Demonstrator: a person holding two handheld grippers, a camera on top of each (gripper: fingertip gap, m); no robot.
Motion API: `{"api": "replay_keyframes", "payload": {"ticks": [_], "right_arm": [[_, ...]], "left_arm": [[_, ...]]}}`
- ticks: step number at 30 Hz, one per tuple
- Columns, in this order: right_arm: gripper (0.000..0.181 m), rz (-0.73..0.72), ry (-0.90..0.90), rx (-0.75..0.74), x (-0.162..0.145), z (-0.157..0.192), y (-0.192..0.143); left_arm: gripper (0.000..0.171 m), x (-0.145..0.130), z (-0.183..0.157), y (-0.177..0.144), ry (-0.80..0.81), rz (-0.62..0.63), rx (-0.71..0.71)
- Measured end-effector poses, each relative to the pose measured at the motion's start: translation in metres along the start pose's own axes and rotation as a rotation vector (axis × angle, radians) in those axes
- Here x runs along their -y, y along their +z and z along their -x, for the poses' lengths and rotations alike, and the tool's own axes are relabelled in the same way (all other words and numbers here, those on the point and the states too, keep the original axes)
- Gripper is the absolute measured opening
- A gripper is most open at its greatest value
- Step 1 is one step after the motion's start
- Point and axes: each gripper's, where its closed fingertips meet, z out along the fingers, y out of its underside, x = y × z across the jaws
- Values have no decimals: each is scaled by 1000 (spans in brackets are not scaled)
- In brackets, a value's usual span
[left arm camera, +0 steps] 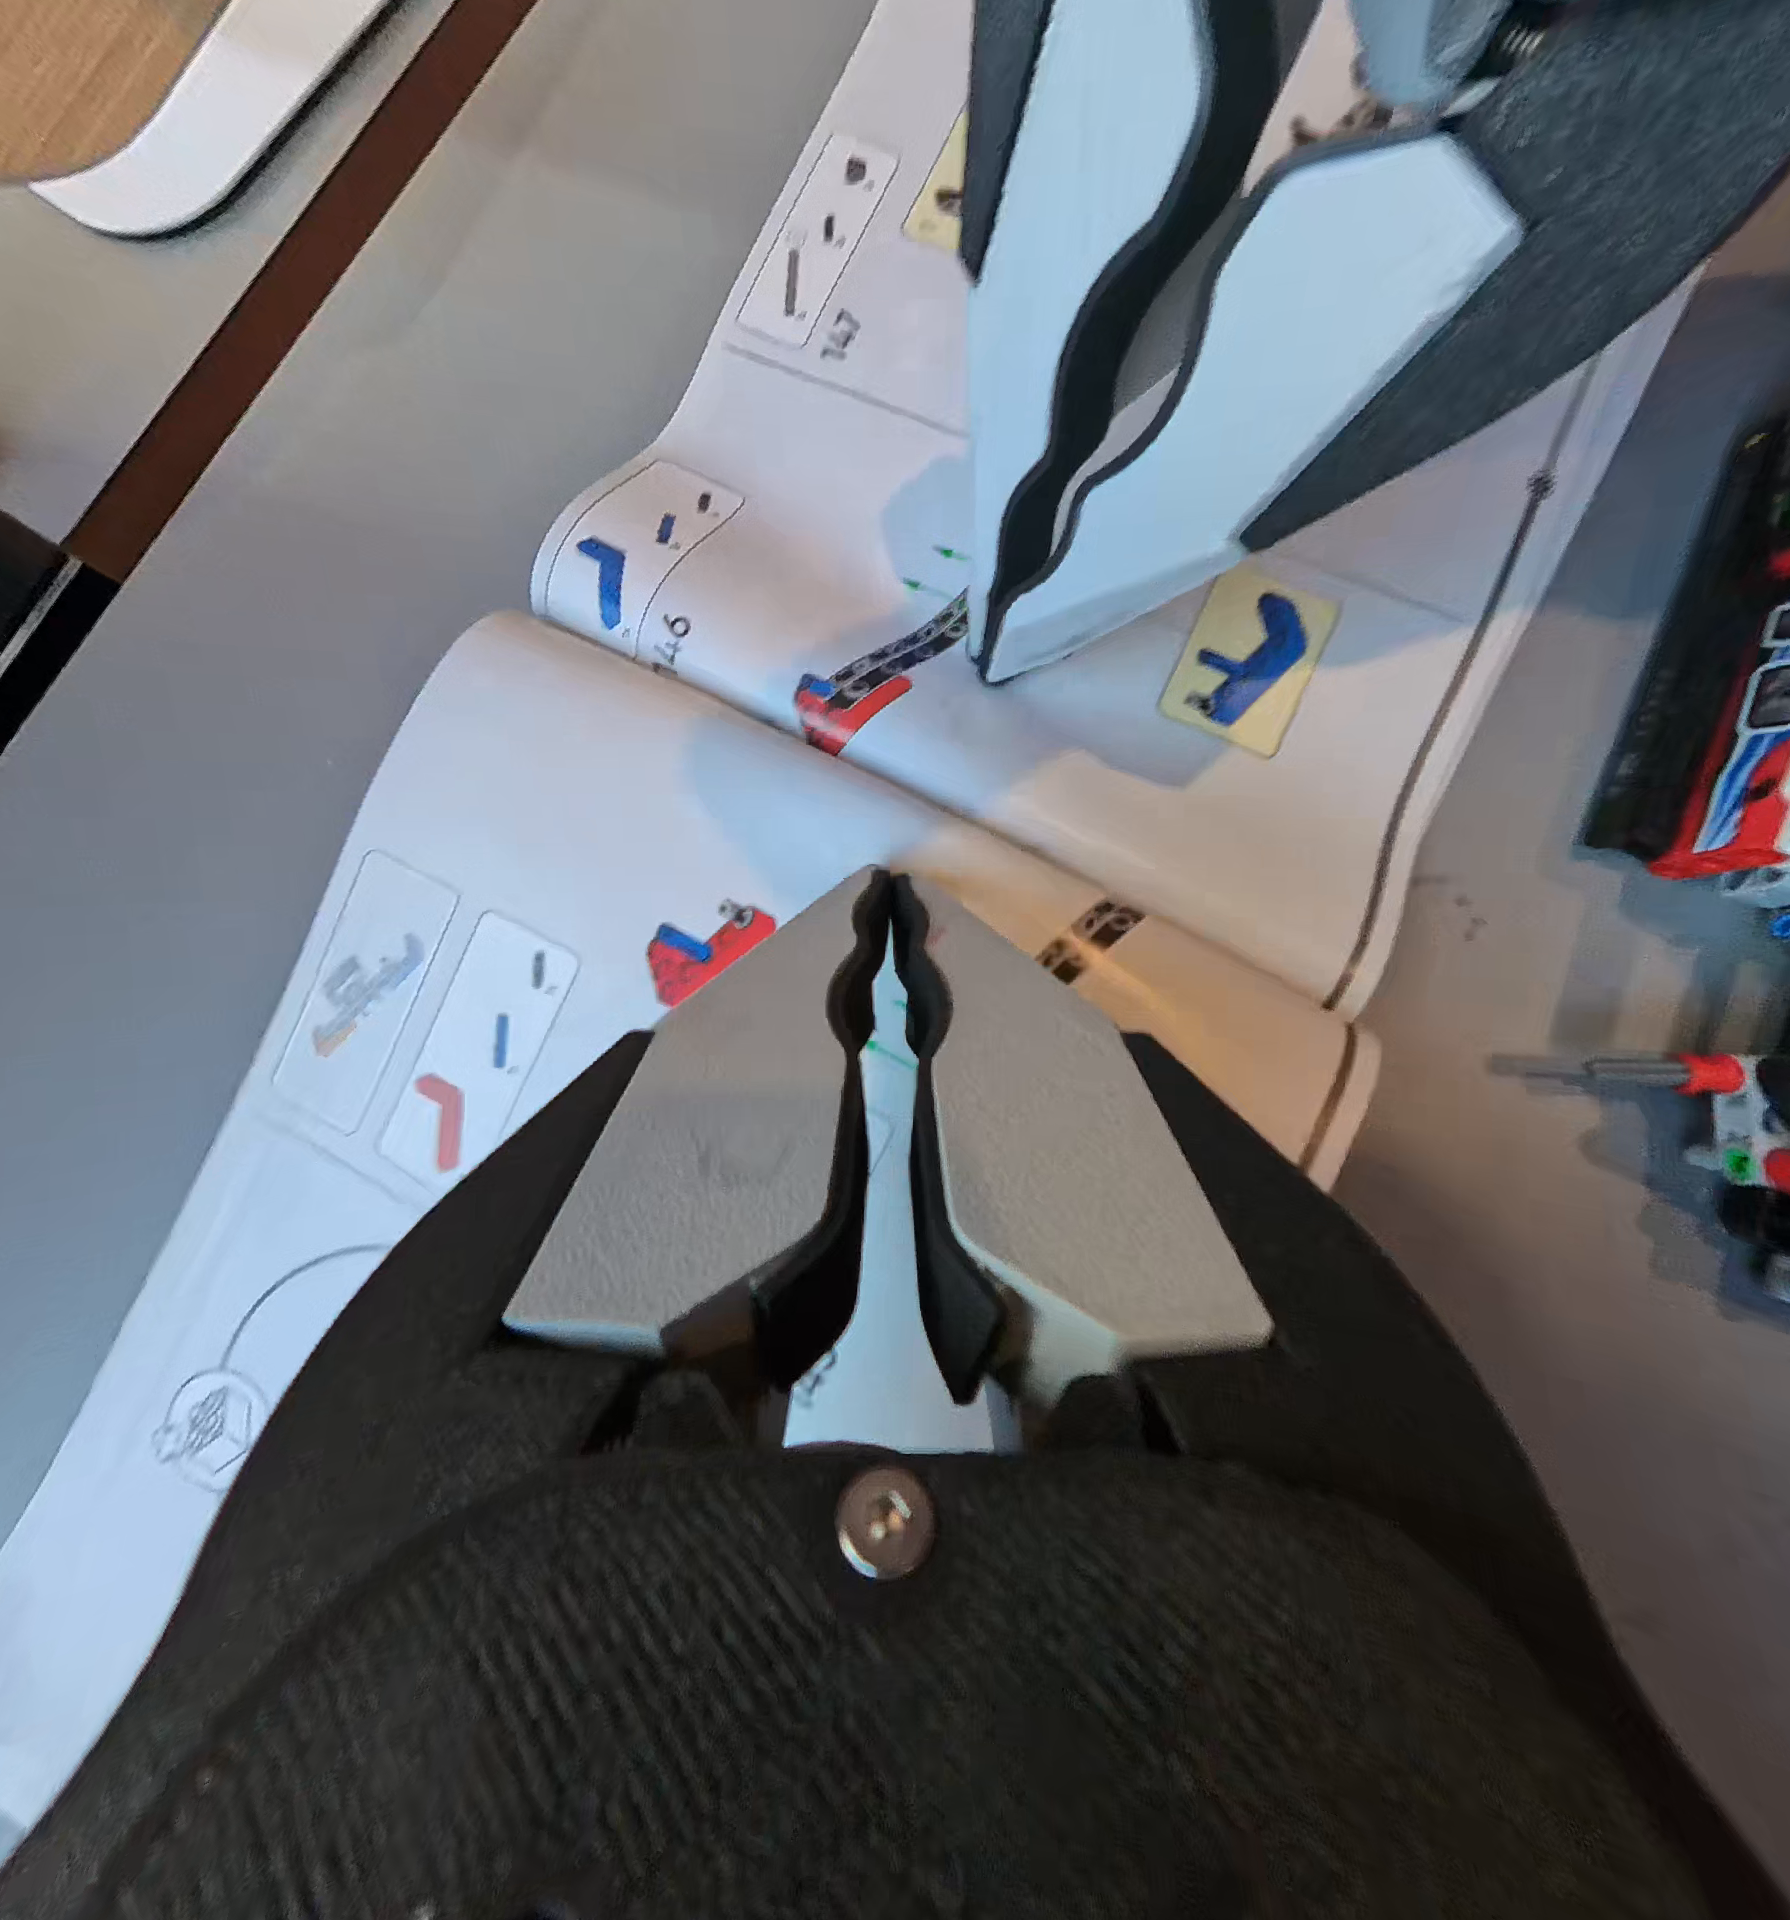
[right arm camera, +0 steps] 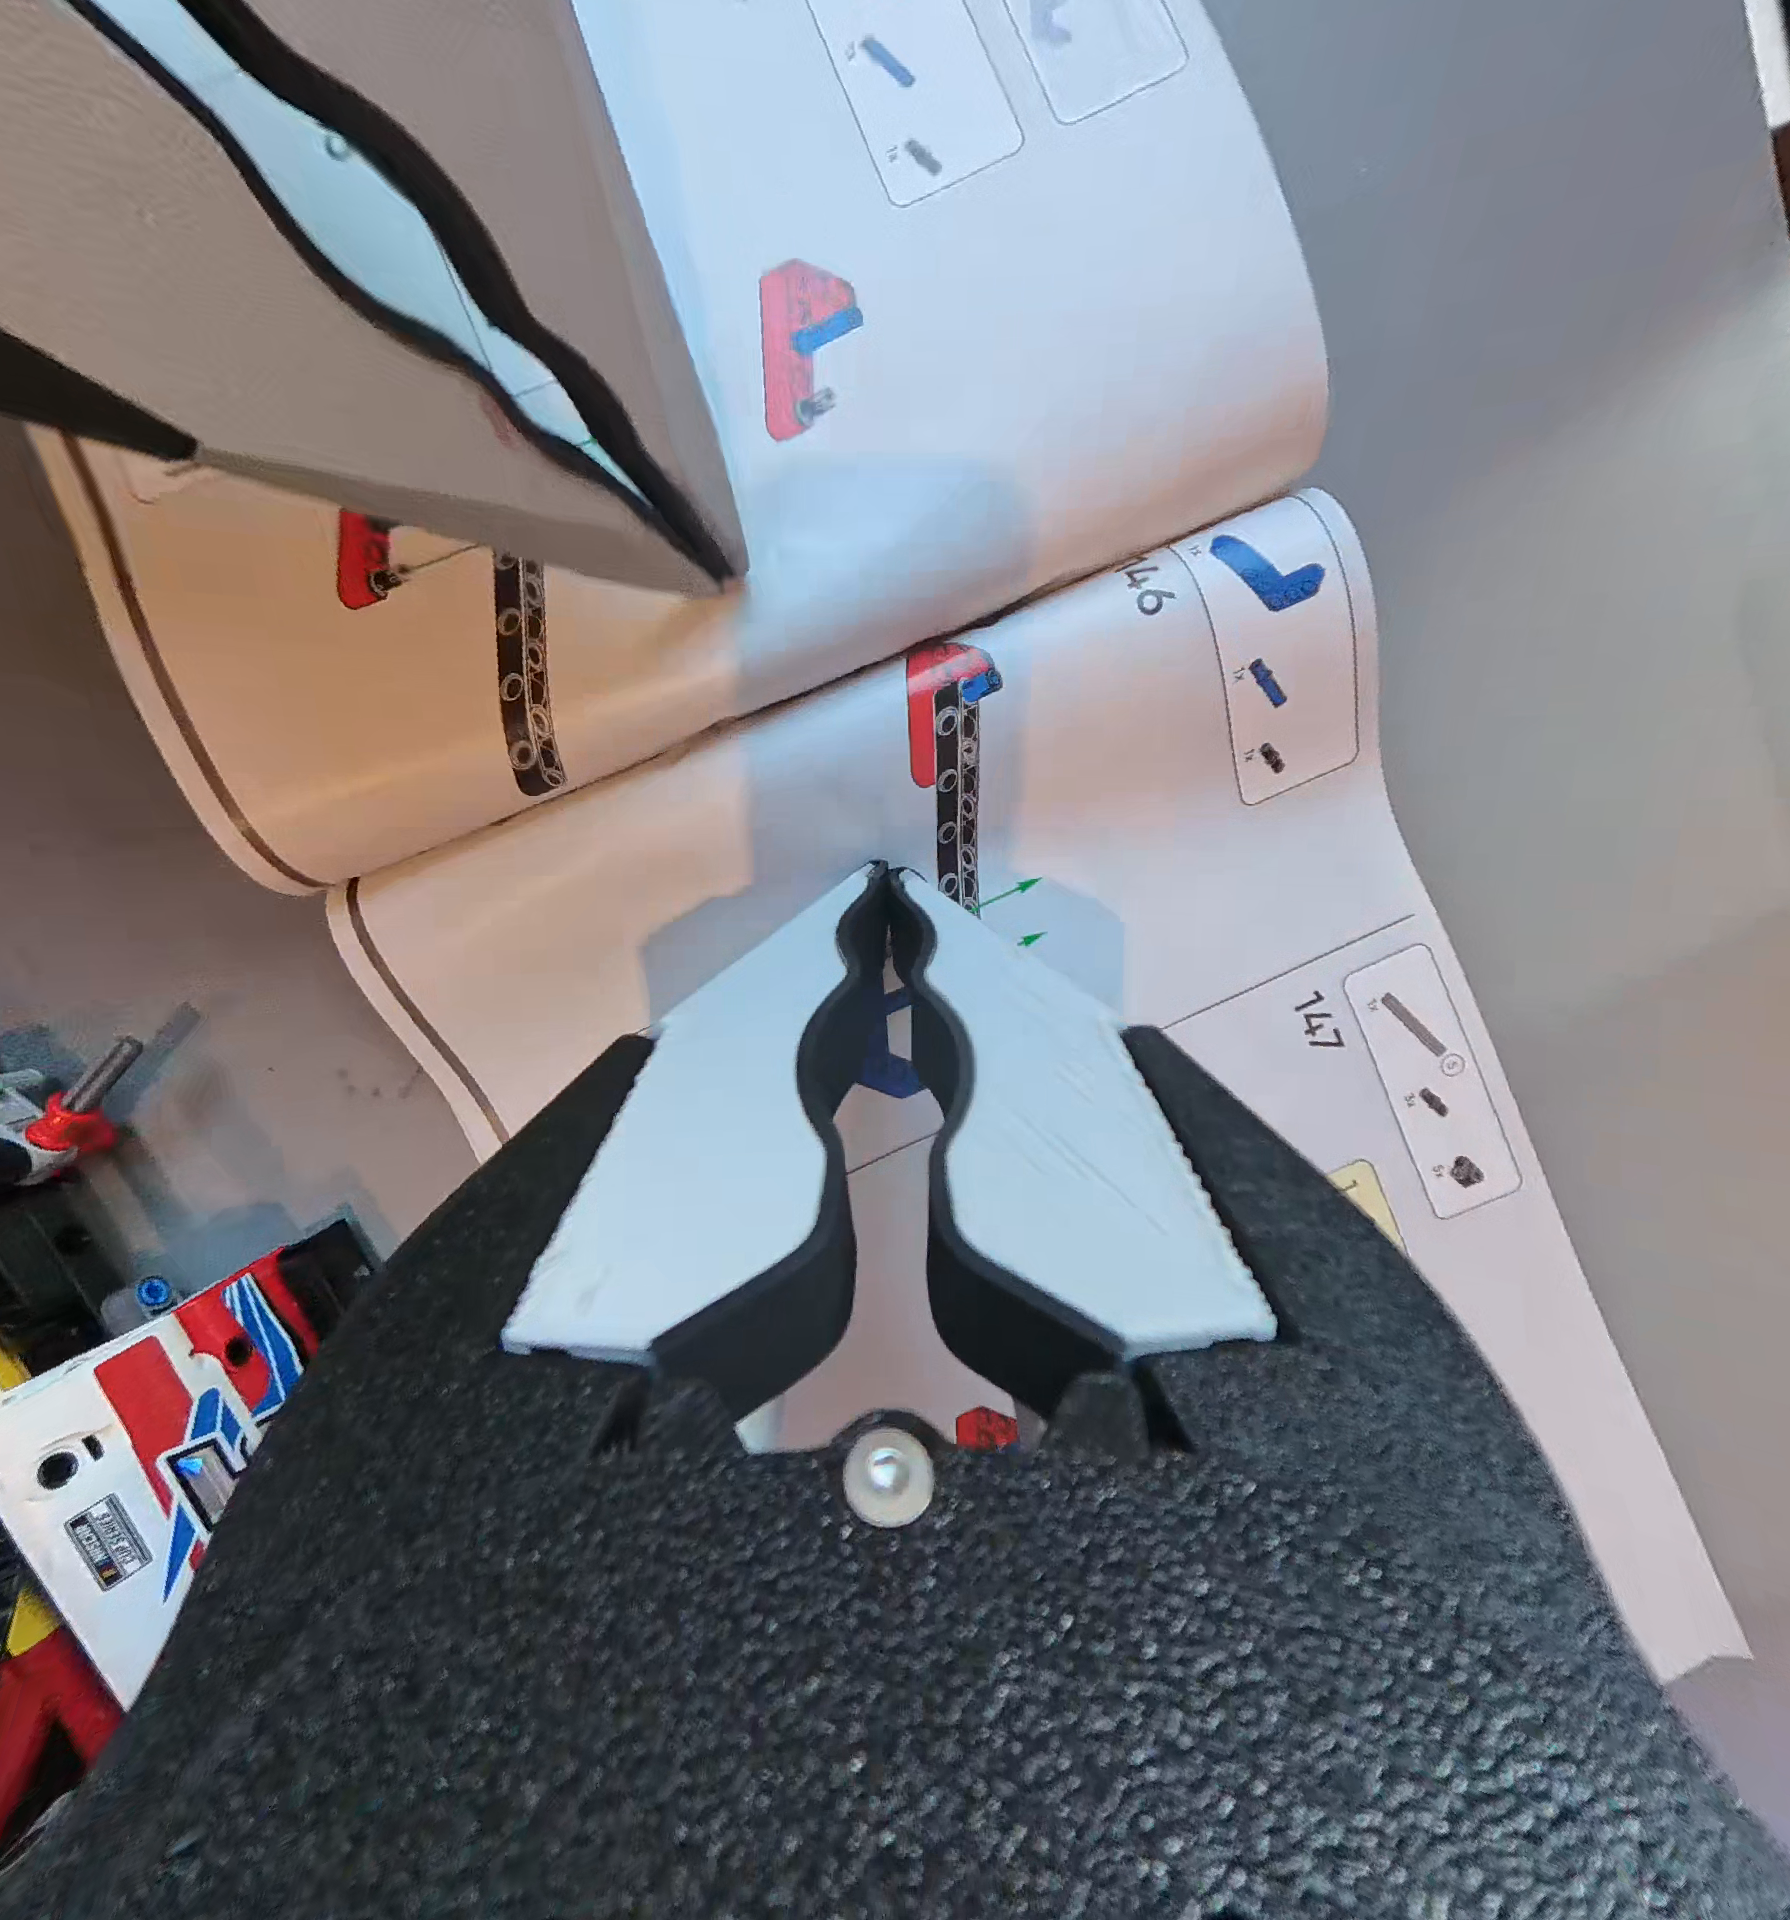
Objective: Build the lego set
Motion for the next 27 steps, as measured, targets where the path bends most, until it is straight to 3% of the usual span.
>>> {"api": "replay_keyframes", "payload": {"ticks": [5, 15, 21, 27], "right_arm": [[0, -1, 16, 43, -1, 0, 2], [0, -22, 87, 63, 4, 0, -10], [0, -142, 17, -22, 22, 8, -71], [1, -366, -28, -42, 25, 55, -161]], "left_arm": [[0, -20, 11, 2, -39, 43, -4], [0, -13, 12, -5, -94, -10, 13], [0, 6, -10, -56, -77, -100, -13], [0, -3, -76, -141, 3, -176, -43]]}}
